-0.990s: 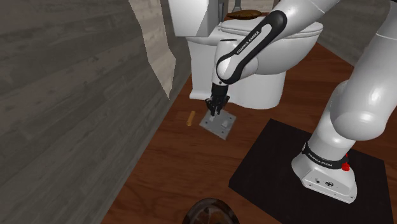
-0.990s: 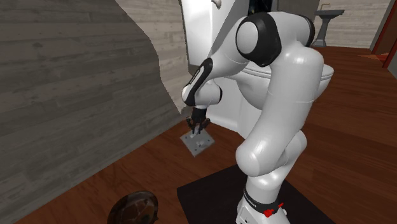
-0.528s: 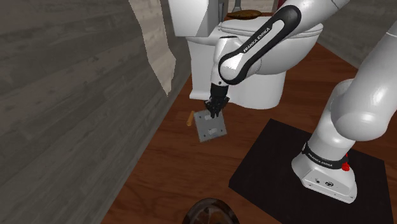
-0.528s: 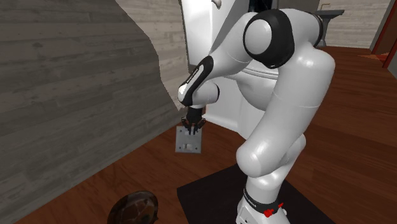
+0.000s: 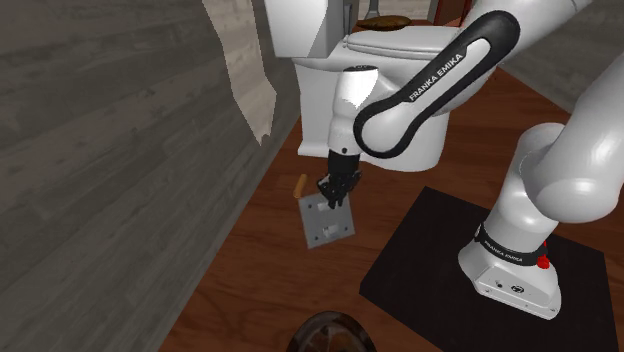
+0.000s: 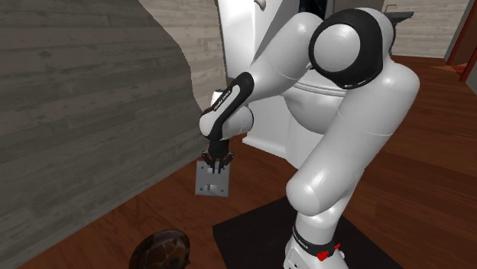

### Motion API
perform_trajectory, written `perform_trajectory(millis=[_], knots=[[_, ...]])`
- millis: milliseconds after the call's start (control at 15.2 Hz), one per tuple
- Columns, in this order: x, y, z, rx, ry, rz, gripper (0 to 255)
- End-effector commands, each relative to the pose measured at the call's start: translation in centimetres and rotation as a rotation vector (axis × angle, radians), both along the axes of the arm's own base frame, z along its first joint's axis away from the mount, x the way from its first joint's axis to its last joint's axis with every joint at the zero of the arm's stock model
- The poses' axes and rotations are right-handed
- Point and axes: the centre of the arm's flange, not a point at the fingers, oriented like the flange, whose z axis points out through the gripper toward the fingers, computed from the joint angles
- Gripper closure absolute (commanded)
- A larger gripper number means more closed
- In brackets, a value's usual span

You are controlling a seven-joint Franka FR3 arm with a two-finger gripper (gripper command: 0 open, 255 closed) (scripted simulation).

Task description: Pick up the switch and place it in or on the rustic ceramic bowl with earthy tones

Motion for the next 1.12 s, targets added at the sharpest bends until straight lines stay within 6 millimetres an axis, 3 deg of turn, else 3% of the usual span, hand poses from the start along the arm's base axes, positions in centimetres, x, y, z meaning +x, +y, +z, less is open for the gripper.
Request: perform_trajectory(millis=[0, 1056], knots=[[-1.5, 2.3, 0.2, 0.000, -0.001, -0.002, 255], [-12.2, 20.4, 1.0, 0.000, -0.001, -0.002, 255]])
